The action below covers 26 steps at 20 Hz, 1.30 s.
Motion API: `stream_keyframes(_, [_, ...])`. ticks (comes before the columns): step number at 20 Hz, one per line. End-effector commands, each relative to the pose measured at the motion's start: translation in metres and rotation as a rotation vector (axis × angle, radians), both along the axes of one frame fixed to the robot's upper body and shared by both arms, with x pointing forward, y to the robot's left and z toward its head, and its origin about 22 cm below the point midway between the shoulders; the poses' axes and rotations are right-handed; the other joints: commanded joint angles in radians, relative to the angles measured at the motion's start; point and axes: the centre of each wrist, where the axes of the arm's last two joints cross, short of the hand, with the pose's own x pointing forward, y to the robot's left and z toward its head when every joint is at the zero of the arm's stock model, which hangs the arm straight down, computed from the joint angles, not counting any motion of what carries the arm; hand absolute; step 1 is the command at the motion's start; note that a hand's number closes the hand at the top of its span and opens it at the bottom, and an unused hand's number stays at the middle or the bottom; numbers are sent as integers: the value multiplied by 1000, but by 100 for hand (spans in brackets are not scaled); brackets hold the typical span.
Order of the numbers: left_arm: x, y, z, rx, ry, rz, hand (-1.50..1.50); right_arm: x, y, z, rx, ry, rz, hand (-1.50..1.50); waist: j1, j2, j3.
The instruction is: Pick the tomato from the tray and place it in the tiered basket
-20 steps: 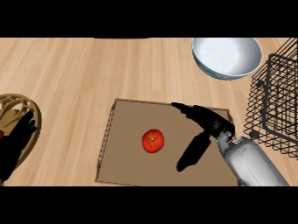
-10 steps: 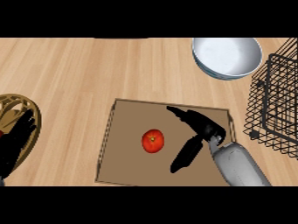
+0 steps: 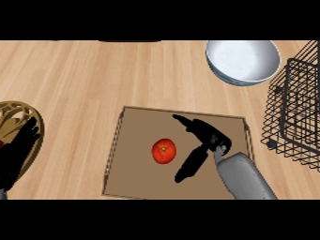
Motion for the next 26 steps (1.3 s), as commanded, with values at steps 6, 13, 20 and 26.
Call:
stream_keyframes(6, [2,-10,-1,-9,15,-5,0,-6,25,-27,-1,39,2,-150,5,6,3])
stream_keyframes(13, [2,8,7,23,14,11,0,-9,42,-34,4,37,33,-150,10,7,3])
stream_keyframes(20, [-7,18,-3,-2,0,4,0,-15,38,-44,98,-95,60,150,9,8,3])
stream_keyframes(26, [4,-5,-1,-8,7,-31,0,-21,51,-38,127,-162,-39,150,7,7,3])
